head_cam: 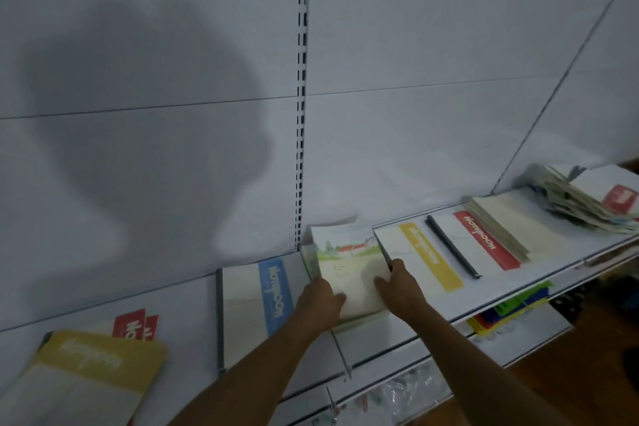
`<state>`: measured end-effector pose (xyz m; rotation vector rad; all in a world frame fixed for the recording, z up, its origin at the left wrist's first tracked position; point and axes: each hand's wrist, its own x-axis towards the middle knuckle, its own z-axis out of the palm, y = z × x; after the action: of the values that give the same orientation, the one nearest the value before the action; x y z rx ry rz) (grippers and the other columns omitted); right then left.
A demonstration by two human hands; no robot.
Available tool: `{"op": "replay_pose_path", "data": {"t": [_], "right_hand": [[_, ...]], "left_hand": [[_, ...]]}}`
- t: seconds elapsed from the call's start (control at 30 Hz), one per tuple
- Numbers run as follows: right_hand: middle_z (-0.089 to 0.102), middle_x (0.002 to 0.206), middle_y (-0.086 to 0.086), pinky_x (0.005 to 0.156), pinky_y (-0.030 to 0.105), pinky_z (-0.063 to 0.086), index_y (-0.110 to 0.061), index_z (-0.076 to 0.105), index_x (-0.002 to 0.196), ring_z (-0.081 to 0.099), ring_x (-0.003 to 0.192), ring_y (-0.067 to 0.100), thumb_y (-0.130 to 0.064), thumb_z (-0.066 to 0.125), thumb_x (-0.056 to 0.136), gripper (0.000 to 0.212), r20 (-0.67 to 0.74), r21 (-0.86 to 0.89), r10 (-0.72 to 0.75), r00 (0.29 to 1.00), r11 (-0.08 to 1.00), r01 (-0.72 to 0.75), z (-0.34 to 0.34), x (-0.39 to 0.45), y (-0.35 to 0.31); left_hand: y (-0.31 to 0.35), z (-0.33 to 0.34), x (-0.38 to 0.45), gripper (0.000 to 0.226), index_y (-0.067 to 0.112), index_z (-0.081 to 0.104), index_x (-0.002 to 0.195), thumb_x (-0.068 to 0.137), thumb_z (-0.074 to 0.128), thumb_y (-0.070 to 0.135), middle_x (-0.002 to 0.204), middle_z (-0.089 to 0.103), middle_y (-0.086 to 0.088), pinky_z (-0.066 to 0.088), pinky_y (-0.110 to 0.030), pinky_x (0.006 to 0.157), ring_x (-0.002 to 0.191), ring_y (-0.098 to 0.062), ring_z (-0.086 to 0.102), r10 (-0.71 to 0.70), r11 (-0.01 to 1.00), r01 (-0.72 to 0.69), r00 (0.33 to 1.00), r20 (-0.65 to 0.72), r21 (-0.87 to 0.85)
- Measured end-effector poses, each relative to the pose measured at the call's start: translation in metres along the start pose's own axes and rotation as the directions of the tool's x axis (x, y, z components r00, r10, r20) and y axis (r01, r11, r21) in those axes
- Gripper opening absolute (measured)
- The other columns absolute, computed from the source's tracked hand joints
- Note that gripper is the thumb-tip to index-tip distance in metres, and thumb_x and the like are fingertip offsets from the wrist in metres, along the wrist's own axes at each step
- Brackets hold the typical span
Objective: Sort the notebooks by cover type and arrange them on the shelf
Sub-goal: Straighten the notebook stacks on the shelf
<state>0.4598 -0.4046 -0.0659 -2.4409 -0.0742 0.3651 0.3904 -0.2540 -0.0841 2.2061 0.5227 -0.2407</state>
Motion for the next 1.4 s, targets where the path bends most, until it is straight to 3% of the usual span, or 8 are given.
{"op": "replay_pose_path", "data": {"t": [0.3, 0.43, 0.6, 0.87, 0.97, 1.1, 1.27, 1.4], "right_hand": [[0.056, 0.120, 0.016, 0.094, 0.038, 0.048, -0.004, 0.049, 0.121, 0.056, 0.110, 0.030, -0.041, 0.060, 0.086, 0.052, 0.065, -0.233, -0.031, 0.997, 0.972, 0.045, 0.020, 0.022, 0.009], [0.048, 0.125, 0.021, 0.095, 0.038, 0.043, -0.001, 0.043, 0.123, 0.049, 0.117, 0.035, -0.031, 0.063, 0.083, 0.054, 0.064, -0.312, -0.050, 0.997, 0.948, 0.067, 0.016, 0.022, 0.000], [0.052, 0.119, 0.017, 0.087, 0.037, 0.043, -0.006, 0.049, 0.119, 0.049, 0.111, 0.034, -0.018, 0.064, 0.079, 0.045, -0.004, -0.275, -0.235, 0.972, 0.935, 0.225, 0.032, 0.006, -0.030], [0.064, 0.102, 0.010, 0.078, 0.028, 0.042, -0.009, 0.059, 0.109, 0.059, 0.099, 0.025, -0.020, 0.055, 0.090, 0.022, 0.295, 0.075, -0.547, 0.784, 0.831, 0.552, 0.116, -0.064, -0.127], [0.064, 0.098, 0.010, 0.070, 0.022, 0.034, -0.006, 0.062, 0.100, 0.060, 0.093, 0.024, -0.022, 0.051, 0.093, 0.021, 0.422, 0.086, -0.618, 0.664, 0.756, 0.649, 0.148, -0.095, -0.162], [0.055, 0.087, 0.002, 0.067, 0.023, 0.036, -0.016, 0.056, 0.089, 0.057, 0.092, 0.023, -0.028, 0.047, 0.093, 0.016, 0.530, 0.022, -0.600, 0.599, 0.716, 0.698, 0.191, -0.129, -0.193], [0.058, 0.127, 0.012, 0.096, 0.031, 0.043, -0.007, 0.054, 0.128, 0.056, 0.115, 0.026, -0.031, 0.048, 0.092, 0.044, 0.583, -0.049, -0.559, 0.589, 0.700, 0.713, 0.236, -0.156, -0.212], [0.062, 0.118, 0.011, 0.087, 0.034, 0.052, -0.008, 0.052, 0.128, 0.061, 0.102, 0.027, -0.033, 0.053, 0.088, 0.047, 0.584, -0.098, -0.523, 0.621, 0.714, 0.694, 0.259, -0.166, -0.217]], "left_hand": [[-0.007, 0.012, 0.001, 0.049, 0.000, 0.045, 0.126, 0.092, 0.057, 0.034, 0.124, 0.056, -0.015, 0.049, -0.031, 0.088, 0.110, -0.026, 0.058, -0.082, 0.988, 0.095, 0.990, -0.111, 0.122], [-0.002, 0.010, -0.015, 0.057, -0.001, 0.038, 0.133, 0.095, 0.052, 0.039, 0.131, 0.051, -0.016, 0.045, -0.031, 0.092, 0.118, -0.027, 0.053, -0.152, 0.974, 0.177, 0.974, -0.169, 0.140], [-0.011, -0.006, -0.048, 0.053, 0.003, 0.040, 0.131, 0.096, 0.045, 0.042, 0.128, 0.052, -0.017, 0.047, -0.033, 0.090, 0.113, -0.029, 0.055, -0.217, 0.962, 0.255, 0.933, -0.289, 0.102], [-0.089, -0.075, -0.135, 0.034, 0.008, 0.052, 0.115, 0.094, 0.047, 0.035, 0.117, 0.059, -0.012, 0.047, -0.030, 0.084, 0.105, -0.027, 0.058, -0.401, 0.900, 0.427, 0.739, -0.542, -0.085], [-0.128, -0.102, -0.170, 0.037, 0.006, 0.051, 0.117, 0.094, 0.049, 0.035, 0.118, 0.058, -0.014, 0.048, -0.031, 0.086, 0.107, -0.029, 0.058, -0.497, 0.854, 0.484, 0.649, -0.576, -0.191], [-0.180, -0.131, -0.207, 0.038, 0.002, 0.053, 0.114, 0.092, 0.051, 0.033, 0.118, 0.060, -0.015, 0.048, -0.030, 0.085, 0.109, -0.028, 0.058, -0.604, 0.788, 0.529, 0.562, -0.565, -0.316], [-0.232, -0.154, -0.234, 0.023, 0.001, 0.060, 0.096, 0.090, 0.054, 0.023, 0.104, 0.066, -0.013, 0.050, -0.027, 0.076, 0.095, -0.025, 0.063, -0.640, 0.768, 0.484, 0.568, -0.517, -0.419], [-0.256, -0.165, -0.240, 0.021, 0.008, 0.060, 0.091, 0.092, 0.054, 0.028, 0.101, 0.066, -0.011, 0.050, -0.028, 0.078, 0.095, -0.025, 0.063, -0.617, 0.786, 0.452, 0.622, -0.482, -0.422]]}}
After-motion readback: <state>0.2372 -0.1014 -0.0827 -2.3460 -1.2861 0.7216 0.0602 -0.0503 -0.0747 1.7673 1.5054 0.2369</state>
